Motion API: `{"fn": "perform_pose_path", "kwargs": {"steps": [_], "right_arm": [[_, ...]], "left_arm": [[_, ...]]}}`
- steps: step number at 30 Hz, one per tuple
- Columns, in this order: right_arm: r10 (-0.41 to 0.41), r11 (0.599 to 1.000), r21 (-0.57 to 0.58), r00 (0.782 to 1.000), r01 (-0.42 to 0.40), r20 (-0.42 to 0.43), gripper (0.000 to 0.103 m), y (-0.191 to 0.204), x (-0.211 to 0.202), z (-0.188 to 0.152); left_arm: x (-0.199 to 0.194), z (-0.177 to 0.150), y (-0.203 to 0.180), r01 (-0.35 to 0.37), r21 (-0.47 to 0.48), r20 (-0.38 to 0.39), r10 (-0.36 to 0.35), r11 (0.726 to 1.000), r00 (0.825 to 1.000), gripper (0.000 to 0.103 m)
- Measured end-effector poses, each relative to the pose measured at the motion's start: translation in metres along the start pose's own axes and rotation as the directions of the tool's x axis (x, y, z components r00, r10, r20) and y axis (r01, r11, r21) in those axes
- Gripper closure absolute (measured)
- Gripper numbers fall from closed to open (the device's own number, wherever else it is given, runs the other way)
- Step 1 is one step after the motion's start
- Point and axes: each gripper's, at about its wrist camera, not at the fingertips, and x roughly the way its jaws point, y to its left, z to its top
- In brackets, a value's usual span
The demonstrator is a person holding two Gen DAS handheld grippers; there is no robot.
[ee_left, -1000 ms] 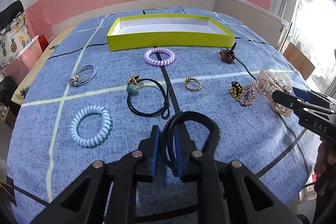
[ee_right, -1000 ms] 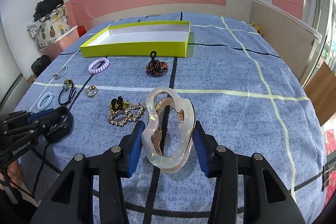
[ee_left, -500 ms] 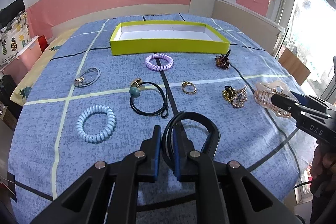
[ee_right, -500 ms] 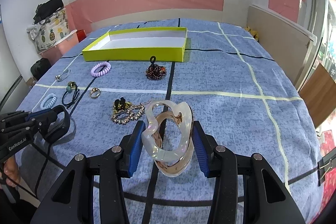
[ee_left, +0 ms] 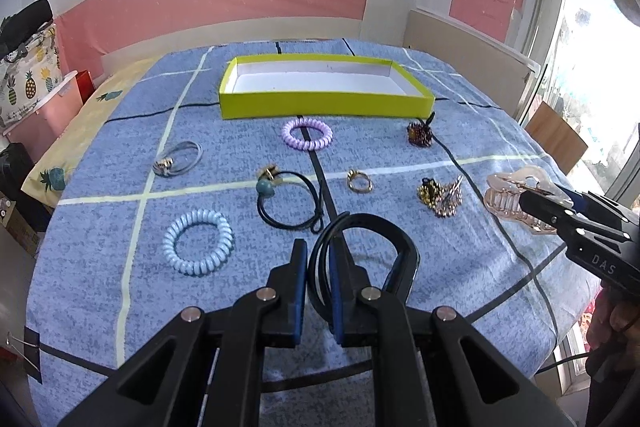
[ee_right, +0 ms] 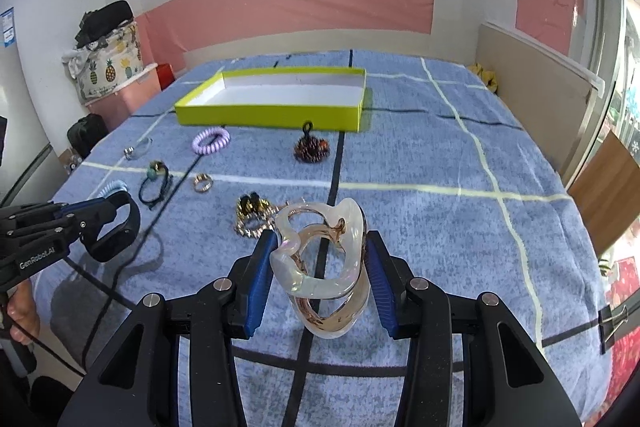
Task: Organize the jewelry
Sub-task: 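Carry both items into the yellow-green box and open both tools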
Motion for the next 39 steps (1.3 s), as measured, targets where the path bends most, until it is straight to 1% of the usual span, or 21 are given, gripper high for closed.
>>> {"fn": "perform_pose_path", "kwargs": {"steps": [6, 9, 15, 20, 23, 26, 29, 31, 34, 39], "right_arm": [[0.026, 1.000, -0.011, 0.999, -0.025, 0.020, 0.058, 0.004, 0.000, 0.012], [0.043, 0.999, -0.020, 0.998, -0.042, 0.045, 0.058, 0.007, 0.000, 0.026], [0.069, 0.996, -0.055, 0.993, -0.064, 0.097, 0.058, 0.012, 0.008, 0.064], [0.079, 0.995, -0.067, 0.989, -0.071, 0.128, 0.058, 0.013, 0.025, 0.098], [0.076, 0.995, -0.070, 0.988, -0.067, 0.135, 0.058, 0.009, 0.045, 0.119], [0.067, 0.996, -0.064, 0.990, -0.060, 0.127, 0.058, 0.006, 0.066, 0.133], [0.056, 0.998, -0.048, 0.993, -0.051, 0.107, 0.058, -0.002, 0.092, 0.148], [0.063, 0.998, -0.025, 0.995, -0.061, 0.082, 0.058, -0.009, 0.114, 0.158], [0.059, 0.998, -0.017, 0.996, -0.058, 0.060, 0.058, -0.014, 0.137, 0.164], [0.064, 0.998, -0.008, 0.998, -0.064, 0.016, 0.058, -0.018, 0.176, 0.171]], "left_arm": [[-0.002, 0.011, 0.004, 0.003, 0.001, 0.011, -0.003, 1.000, 1.000, 0.091], [-0.003, 0.022, 0.007, 0.005, 0.001, 0.019, -0.005, 1.000, 1.000, 0.092], [-0.002, 0.059, 0.014, 0.005, 0.009, 0.057, -0.006, 1.000, 0.998, 0.092], [0.009, 0.091, 0.021, -0.006, 0.017, 0.079, 0.005, 1.000, 0.997, 0.092], [0.023, 0.111, 0.026, -0.010, 0.016, 0.079, 0.008, 1.000, 0.997, 0.092], [0.038, 0.129, 0.032, -0.013, 0.015, 0.078, 0.012, 1.000, 0.997, 0.092], [0.059, 0.146, 0.039, -0.027, 0.015, 0.070, 0.025, 1.000, 0.997, 0.092], [0.076, 0.156, 0.044, -0.036, 0.014, 0.058, 0.036, 0.999, 0.998, 0.092], [0.103, 0.170, 0.052, -0.046, 0.005, 0.035, 0.045, 0.999, 0.998, 0.092], [0.141, 0.181, 0.059, -0.056, 0.004, 0.004, 0.056, 0.998, 0.998, 0.092]]}}
